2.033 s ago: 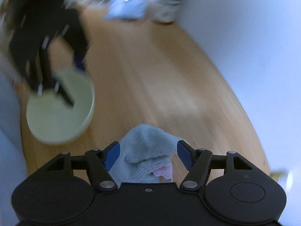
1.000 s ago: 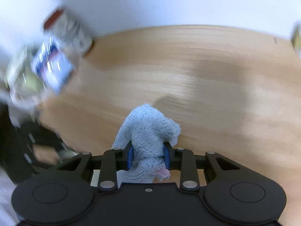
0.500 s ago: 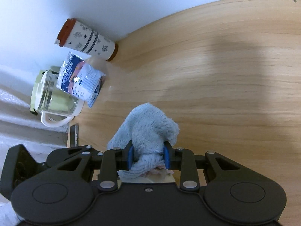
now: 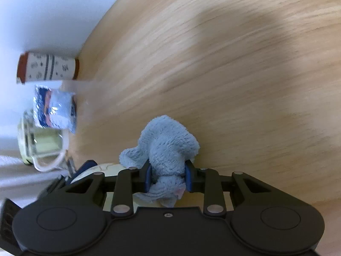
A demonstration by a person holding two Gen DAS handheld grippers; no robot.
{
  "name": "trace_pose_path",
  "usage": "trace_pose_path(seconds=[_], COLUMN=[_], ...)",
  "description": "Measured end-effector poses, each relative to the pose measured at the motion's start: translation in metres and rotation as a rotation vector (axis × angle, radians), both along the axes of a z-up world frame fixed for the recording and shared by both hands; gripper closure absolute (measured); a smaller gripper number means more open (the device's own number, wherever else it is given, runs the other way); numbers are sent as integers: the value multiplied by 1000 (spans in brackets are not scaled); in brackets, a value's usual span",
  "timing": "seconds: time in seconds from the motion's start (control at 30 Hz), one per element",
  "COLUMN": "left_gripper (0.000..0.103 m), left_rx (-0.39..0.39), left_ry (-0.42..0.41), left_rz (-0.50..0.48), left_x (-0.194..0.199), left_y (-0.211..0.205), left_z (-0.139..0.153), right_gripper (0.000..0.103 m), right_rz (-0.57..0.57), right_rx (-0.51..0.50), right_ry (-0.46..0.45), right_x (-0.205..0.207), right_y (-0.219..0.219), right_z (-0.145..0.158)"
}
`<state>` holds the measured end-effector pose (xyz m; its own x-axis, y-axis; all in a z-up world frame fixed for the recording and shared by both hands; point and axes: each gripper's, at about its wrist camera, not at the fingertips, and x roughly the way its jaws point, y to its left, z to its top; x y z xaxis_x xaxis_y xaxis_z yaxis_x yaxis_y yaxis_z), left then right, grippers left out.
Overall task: Clean bowl
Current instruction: 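Grip the bowl rim with the left gripper while the right gripper wipes the outer wall with the towel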
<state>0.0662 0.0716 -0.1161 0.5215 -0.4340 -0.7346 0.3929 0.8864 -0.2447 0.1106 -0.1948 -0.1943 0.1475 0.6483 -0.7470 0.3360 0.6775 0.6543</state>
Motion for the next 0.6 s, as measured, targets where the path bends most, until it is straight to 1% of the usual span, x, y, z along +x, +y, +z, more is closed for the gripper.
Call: trace_pose_path(seconds=[0.1, 0.17, 0.2, 0.27, 0.33, 0.47, 0.53, 0.6], left_gripper=[89, 89, 89, 88, 88, 88, 87, 87], left_rx=[-22, -22, -25, -51, -72, -86, -97, -109], left_ry=[-5, -6, -3, 12, 28, 57, 70, 79], left_rz=[22, 27, 32, 52, 74, 110, 133, 148], left_x=[4, 6, 8, 12, 15, 19, 22, 25], left_y=[0, -4, -4, -3, -1, 5, 7, 7], left_z=[9, 14, 15, 15, 15, 14, 12, 10], right_gripper=[72, 72, 72, 72, 72, 72, 72, 72], right_rz=[-13, 0, 3, 10, 16, -29, -63, -73], right_rx=[21, 38, 50, 68, 61, 70, 70, 63], right_ry=[-38, -110, -127, -155, -172, -147, -100, -47], right_x=[9, 21, 24, 27, 27, 20, 10, -4], right_y=[0, 5, 6, 7, 6, -9, -21, -28], right_z=[14, 34, 39, 46, 49, 38, 26, 16])
